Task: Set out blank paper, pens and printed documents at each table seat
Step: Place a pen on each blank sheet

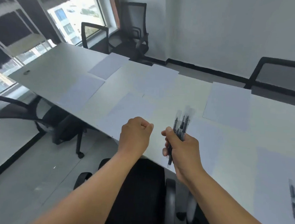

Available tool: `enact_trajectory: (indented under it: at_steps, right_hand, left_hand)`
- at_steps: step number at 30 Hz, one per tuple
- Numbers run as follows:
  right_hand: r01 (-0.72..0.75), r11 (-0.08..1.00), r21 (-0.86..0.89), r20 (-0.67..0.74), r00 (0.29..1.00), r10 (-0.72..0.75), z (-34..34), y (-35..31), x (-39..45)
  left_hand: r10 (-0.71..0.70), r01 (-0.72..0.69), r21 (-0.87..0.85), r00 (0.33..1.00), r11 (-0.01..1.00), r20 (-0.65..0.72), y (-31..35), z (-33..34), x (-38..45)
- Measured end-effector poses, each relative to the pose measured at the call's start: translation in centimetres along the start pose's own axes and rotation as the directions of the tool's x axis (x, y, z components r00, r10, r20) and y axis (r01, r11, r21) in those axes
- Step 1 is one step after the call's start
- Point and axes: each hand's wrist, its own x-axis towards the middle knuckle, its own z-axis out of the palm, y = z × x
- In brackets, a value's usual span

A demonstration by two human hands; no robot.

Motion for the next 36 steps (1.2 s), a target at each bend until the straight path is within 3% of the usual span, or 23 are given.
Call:
enact_trajectory:
  at_steps: [10,24,30,36]
  right_hand:
    - [0.063,0.991,0.118,0.309,0.946,-0.097,10.2,-4.5,-8.3]
    - [0.258,0.965,-0.047,0.508,0.838,-0.199,21.0,-3.8,-23.9]
    - [0.28,0.96,-0.01,0.567,0.792,-0.225,29.0,-1.6,-32.5]
    - [0.253,0.967,-0.008,0.643,0.743,-0.189,36.8,0.5,-40.1]
  left_hand:
    - [-0.13,0.084,-0.152,0.938,0.985,-0.321,-3.8,-13.9,-7.5]
    - [-0.153,0.011,-0.291,0.87,0.957,-0.47,-14.2,-27.7,-18.1]
    - [-0.159,-0.015,-0.318,0.842,0.948,-0.515,-20.8,-35.4,-23.4]
    - [-0.201,-0.006,-0.323,0.772,0.946,-0.603,-27.4,-43.2,-29.6]
